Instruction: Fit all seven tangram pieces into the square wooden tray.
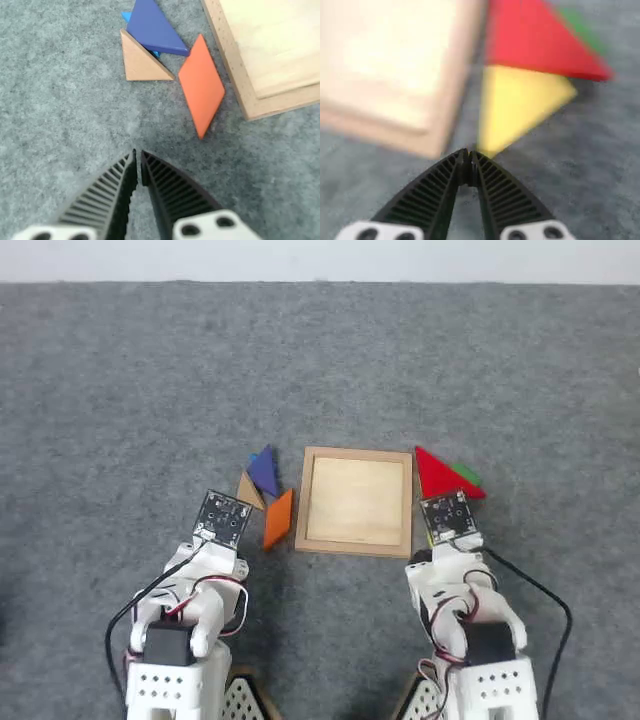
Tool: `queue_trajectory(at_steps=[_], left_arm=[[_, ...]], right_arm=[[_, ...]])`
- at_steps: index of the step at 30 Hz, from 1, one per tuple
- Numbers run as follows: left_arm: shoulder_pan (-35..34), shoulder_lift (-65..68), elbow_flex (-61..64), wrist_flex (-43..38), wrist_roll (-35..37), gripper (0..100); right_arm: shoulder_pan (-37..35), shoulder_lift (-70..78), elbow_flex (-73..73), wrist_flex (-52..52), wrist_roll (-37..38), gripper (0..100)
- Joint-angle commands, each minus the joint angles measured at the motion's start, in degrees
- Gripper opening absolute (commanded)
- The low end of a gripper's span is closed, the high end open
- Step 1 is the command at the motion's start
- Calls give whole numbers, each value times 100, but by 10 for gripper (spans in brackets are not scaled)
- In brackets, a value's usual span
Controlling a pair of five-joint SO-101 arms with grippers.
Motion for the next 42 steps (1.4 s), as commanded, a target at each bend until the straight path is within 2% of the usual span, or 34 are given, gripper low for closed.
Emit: queue_trajectory(at_steps=[1,35,42], left_arm=[[-18,-97,-66,18,62,15],[-18,-97,-66,18,62,15],[-18,-97,-66,18,62,15]], right_arm=[[-22,-259,79,163,44,8],[-22,-259,79,163,44,8],[-268,-259,79,163,9,8]])
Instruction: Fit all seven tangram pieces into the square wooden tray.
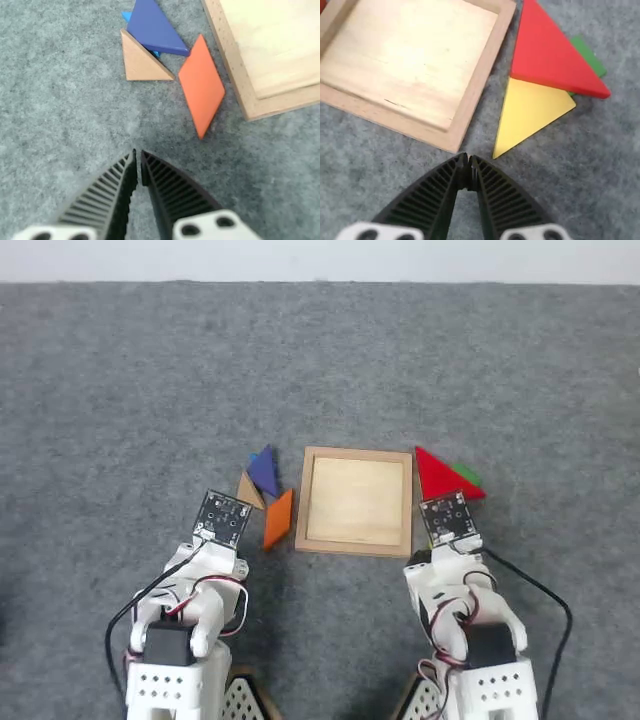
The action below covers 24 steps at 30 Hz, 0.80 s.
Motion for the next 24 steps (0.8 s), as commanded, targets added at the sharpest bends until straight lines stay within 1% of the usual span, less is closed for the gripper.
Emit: queue_trajectory(at_steps=[1,7,10,13,15,17,19,20,23,24], left_arm=[[-18,-97,-66,18,44,15],[-18,-97,-66,18,44,15],[-18,-97,-66,18,44,15],[-18,-97,-66,18,44,15],[-18,-97,-66,18,44,15],[-9,-97,-66,18,44,15],[-18,-97,-66,18,44,15],[-18,-97,-66,18,44,15],[-18,-97,-66,18,44,15],[-18,-97,-66,18,44,15]], right_arm=[[-189,-127,97,31,9,8],[-268,-127,97,31,44,9],[-567,-127,97,40,44,9],[-760,-198,79,365,44,9],[-716,-259,79,321,62,8],[-382,-268,79,470,70,9],[233,-277,18,382,352,9],[558,-277,-62,233,651,9],[1578,-277,-510,-57,1864,8],[1859,-277,-721,-57,2040,8]])
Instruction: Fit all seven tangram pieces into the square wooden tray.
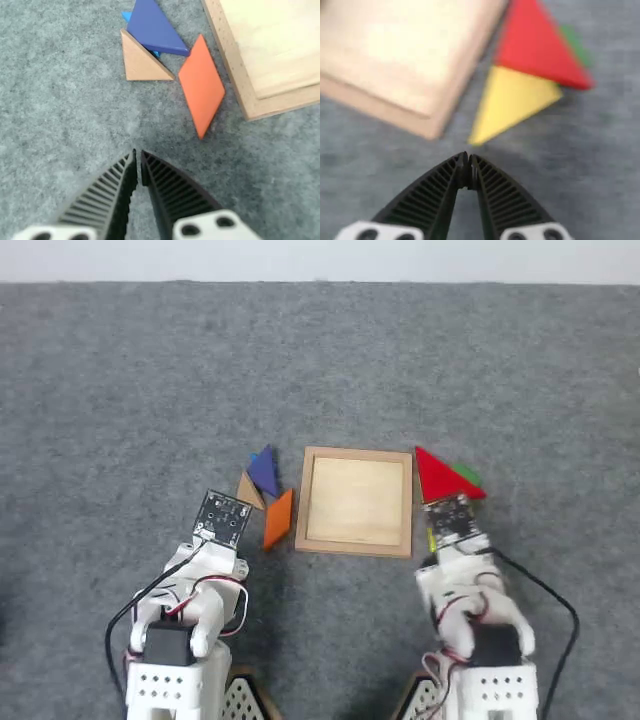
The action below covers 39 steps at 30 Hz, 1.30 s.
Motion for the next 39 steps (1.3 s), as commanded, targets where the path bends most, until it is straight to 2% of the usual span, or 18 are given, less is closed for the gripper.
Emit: queue_trajectory(at_steps=[1,4,7,10,13,18,20,23,26,28,39], left_arm=[[-18,-97,-66,18,44,15],[-18,-97,-66,18,44,15],[-18,-97,-66,18,44,15],[-18,-97,-66,18,44,15],[-18,-97,-66,18,44,15],[-18,-97,-66,18,44,15],[-18,-97,-66,18,44,15],[-18,-97,-66,18,44,15],[-18,-97,-66,18,44,15],[-18,-97,-66,18,44,15],[-18,-97,-66,18,44,15]], right_arm=[[1051,-154,-853,-207,818,9],[1095,-75,-1565,92,774,13],[796,497,-2321,251,624,41],[391,1833,-3103,75,457,51],[84,3837,-4026,-321,563,52],[-215,7407,-6180,-40,1793,67],[-224,8576,-7051,295,2277,124],[-207,9895,-8167,725,2884,261],[-303,10721,-8844,980,3358,379],[-391,11055,-8993,971,3560,413],[-523,11925,-9020,75,3903,409]])
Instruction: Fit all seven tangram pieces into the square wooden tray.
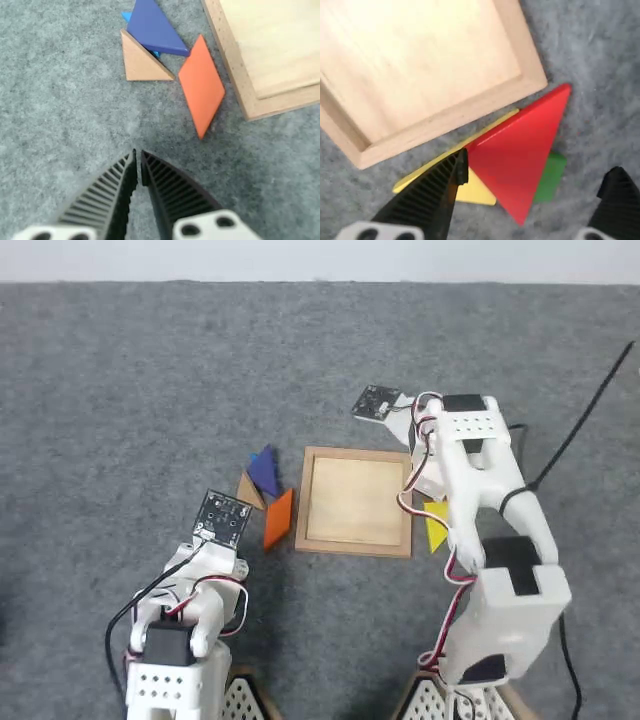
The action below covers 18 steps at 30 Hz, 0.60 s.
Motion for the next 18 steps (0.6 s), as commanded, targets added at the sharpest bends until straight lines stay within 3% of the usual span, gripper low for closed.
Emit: queue_trajectory(at_steps=[1,10,18], left_arm=[[-18,-97,-66,18,44,15],[-18,-97,-66,18,44,15],[-18,-97,-66,18,44,15]], right_arm=[[-57,101,-325,-277,290,409],[-31,760,-308,-295,457,407],[593,875,-378,-277,-475,407]])
